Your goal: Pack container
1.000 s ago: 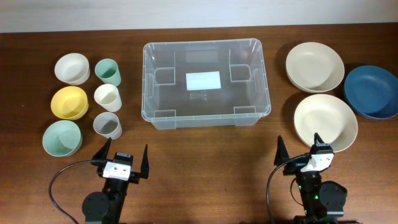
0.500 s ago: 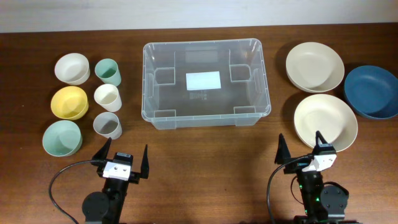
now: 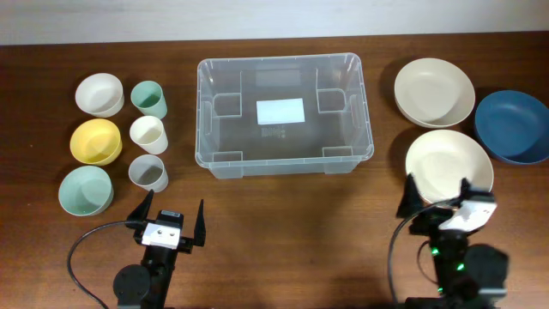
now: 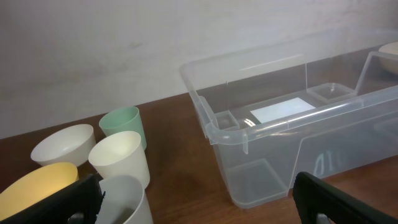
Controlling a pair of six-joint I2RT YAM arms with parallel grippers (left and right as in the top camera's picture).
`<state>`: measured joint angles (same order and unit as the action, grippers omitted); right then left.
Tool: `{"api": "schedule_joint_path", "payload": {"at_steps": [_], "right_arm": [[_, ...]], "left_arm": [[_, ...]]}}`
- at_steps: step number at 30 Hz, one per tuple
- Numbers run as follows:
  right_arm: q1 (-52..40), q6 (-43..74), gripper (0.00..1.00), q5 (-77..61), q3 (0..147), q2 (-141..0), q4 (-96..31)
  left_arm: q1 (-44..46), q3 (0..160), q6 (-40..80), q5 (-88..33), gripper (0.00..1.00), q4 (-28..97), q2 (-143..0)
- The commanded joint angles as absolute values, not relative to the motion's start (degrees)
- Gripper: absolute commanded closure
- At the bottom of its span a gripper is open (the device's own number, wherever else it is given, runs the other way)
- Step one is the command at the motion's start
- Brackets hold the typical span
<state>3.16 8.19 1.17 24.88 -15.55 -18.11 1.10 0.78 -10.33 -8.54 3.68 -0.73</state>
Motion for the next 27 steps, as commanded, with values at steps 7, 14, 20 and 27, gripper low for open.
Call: {"api": "schedule_joint_path", "payload": {"at_steps": [7, 14, 20, 27], "right_arm": [[2.7, 11.14, 0.01, -9.28, 40.4, -38.02, -25.5], [9.61, 46.72, 0.01, 12.62, 42.7, -46.74, -37.32], [21.23, 53.04, 0.02, 7.03, 42.7, -50.11, -42.7], [28.51, 53.01, 0.01, 2.09, 42.65, -55.22, -44.69]], "left_arm": [[1.06, 0.49, -11.27, -8.14, 0.0, 3.9, -0.3], [1.06, 0.49, -11.27, -8.12, 0.0, 3.88, -0.3], [1.06, 0.49, -11.27, -8.14, 0.0, 3.88, -0.3], [1.06, 0.49, -11.27, -8.14, 0.0, 3.88, -0.3]]}}
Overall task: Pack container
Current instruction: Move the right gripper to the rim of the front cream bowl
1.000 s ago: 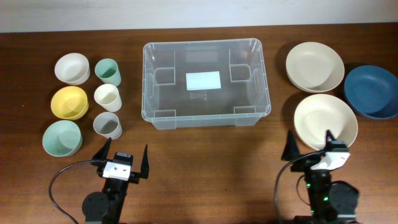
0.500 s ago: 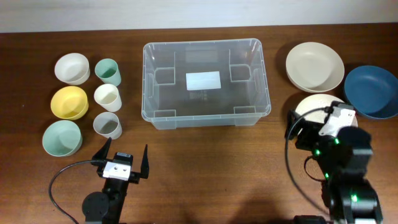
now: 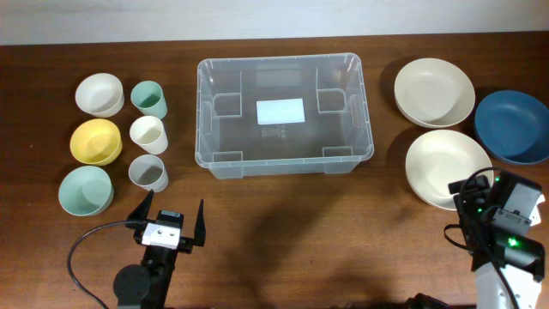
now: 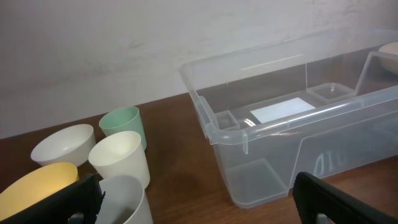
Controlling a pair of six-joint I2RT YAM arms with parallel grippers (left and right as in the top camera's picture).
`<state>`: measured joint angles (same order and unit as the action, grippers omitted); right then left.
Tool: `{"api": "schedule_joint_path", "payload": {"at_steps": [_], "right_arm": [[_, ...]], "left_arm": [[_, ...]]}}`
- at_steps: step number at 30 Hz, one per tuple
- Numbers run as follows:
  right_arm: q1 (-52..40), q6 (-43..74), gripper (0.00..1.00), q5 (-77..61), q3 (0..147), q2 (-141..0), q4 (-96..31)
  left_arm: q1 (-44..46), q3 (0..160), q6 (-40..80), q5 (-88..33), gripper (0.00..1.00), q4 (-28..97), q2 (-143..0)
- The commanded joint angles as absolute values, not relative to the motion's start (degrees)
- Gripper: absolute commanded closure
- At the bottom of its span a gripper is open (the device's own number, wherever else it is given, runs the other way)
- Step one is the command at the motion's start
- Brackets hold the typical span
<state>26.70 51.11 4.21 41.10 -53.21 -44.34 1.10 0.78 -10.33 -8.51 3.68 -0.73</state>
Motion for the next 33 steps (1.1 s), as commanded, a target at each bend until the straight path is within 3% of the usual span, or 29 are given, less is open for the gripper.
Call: {"api": "schedule_joint_path", "payload": {"at_steps": [1, 23, 28, 33], "right_arm": [[29.02, 53.01, 0.01, 2.09, 42.65, -56.29, -44.77], [30.09, 47.44, 0.0, -7.09, 42.65, -83.42, -27.16], [30.09, 47.42, 0.04, -6.9, 42.65, -85.17, -26.02], [30.09, 47.44, 0.14, -6.87, 42.65, -85.23, -24.75]], "left_arm": [[1.06, 0.49, -11.27, -8.12, 0.0, 3.88, -0.3], [1.06, 0.49, -11.27, -8.14, 0.0, 3.9, -0.3], [1.06, 0.49, -11.27, -8.14, 0.0, 3.88, -0.3], [1.06, 0.49, -11.27, -8.14, 0.0, 3.9, -0.3]]}}
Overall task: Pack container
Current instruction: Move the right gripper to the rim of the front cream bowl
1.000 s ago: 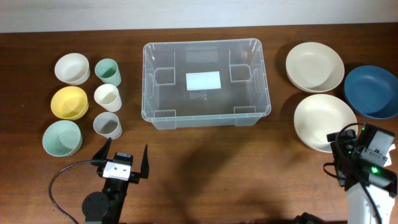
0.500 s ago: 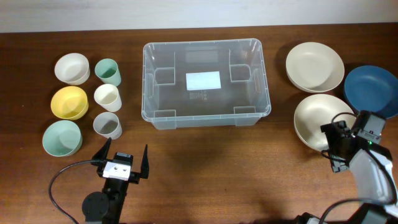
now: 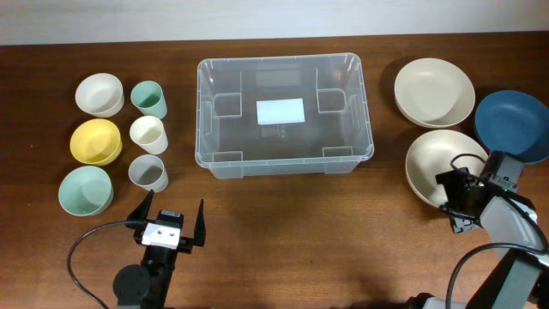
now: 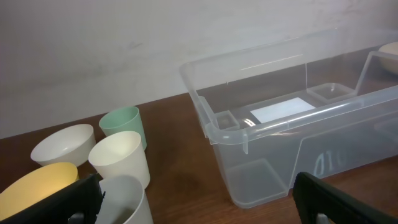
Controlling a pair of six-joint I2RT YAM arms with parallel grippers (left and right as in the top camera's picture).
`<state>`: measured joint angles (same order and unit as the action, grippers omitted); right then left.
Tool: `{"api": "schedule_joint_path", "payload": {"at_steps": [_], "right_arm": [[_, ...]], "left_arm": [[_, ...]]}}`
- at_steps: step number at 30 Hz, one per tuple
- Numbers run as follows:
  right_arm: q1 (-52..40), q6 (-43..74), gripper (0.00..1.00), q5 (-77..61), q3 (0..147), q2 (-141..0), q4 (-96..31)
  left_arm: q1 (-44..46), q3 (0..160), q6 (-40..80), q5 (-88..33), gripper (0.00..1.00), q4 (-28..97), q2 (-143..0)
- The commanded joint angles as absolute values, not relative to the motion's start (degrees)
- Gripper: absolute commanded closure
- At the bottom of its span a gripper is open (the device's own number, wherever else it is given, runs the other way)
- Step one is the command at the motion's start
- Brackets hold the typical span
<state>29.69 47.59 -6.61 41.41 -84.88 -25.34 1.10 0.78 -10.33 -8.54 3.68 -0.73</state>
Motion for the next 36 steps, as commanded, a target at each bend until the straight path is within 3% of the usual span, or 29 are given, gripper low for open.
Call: {"api": "schedule_joint_path", "payload": {"at_steps": [1, 20, 36], "right_arm": [[30.09, 47.46, 0.16, -6.79, 42.65, -85.25, -24.49], [30.09, 50.02, 0.18, -3.6, 42.22, -87.46, -23.49], [30.09, 50.0, 0.64, -4.36, 42.22, -88.2, -24.95]], "left_arm": [[1.06, 0.49, -11.27, -8.14, 0.0, 3.88, -0.3], [1.06, 0.49, -11.27, -8.14, 0.0, 3.9, -0.3], [1.06, 0.49, -11.27, -8.14, 0.0, 3.88, -0.3]]}}
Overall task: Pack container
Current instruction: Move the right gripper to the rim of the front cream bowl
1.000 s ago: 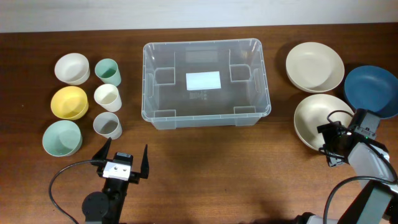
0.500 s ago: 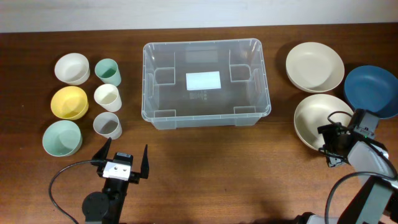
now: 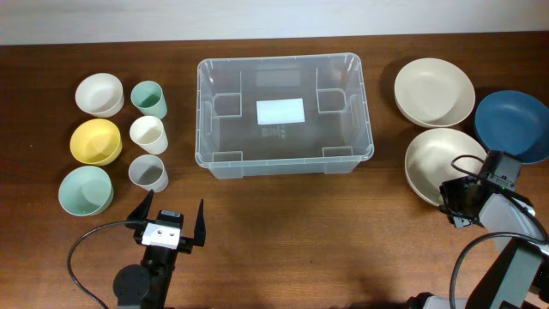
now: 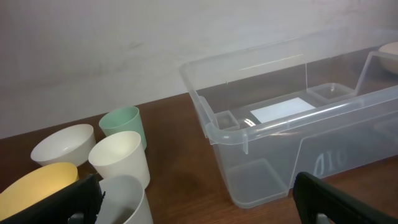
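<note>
The clear plastic container [image 3: 283, 112] stands empty at the table's middle; in the left wrist view the container [image 4: 298, 124] fills the right side. A cream bowl [image 3: 442, 159] lies right of it. My right gripper [image 3: 460, 206] is at that bowl's near right rim, and its jaws are too small to read. At the front left, my left gripper [image 3: 175, 208] stands open and empty. In the left wrist view the left gripper [image 4: 196, 205] faces the grey cup [image 4: 124, 199] and the container.
Left of the container are a white bowl [image 3: 99, 93], yellow bowl [image 3: 95, 142], pale green bowl [image 3: 86, 190], green cup [image 3: 148, 99], white cup [image 3: 147, 134] and grey cup [image 3: 148, 172]. A second cream bowl [image 3: 434, 92] and a blue bowl [image 3: 512, 126] lie far right.
My right gripper has shifted very slightly at the near rim of the cream bowl. The left arm and all dishes are where they were.
My right gripper first stood open at the table's front, just below the nearer cream bowl. Then the arm was farther right, beside the bowl. Then the gripper was at the bowl's near right rim, where it still is. The left arm never moved.
</note>
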Controlling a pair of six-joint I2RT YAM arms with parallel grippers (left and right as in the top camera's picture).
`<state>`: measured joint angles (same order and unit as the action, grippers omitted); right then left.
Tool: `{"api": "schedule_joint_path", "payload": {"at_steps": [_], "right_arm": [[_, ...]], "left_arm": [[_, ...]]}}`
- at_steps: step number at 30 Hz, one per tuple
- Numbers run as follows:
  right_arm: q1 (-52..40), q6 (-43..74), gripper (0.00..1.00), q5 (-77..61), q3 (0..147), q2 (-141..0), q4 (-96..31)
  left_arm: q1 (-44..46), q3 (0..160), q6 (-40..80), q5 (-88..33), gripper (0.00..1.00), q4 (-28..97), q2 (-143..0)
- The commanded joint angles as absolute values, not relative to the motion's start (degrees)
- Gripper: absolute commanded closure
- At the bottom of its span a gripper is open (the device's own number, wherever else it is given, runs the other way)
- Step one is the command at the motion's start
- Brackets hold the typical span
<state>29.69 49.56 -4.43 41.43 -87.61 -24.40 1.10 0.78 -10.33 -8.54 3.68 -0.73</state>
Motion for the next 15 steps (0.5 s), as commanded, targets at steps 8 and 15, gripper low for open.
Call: {"api": "schedule_joint_path", "payload": {"at_steps": [8, 15], "right_arm": [[30.09, 49.98, 0.96, -5.32, 42.22, -88.18, -27.18], [30.09, 49.93, 0.96, -6.04, 42.24, -86.89, -29.87]], "left_arm": [[1.06, 0.49, -11.27, -8.12, 0.0, 3.88, -0.3], [1.06, 0.49, -11.27, -8.14, 0.0, 3.88, -0.3]]}}
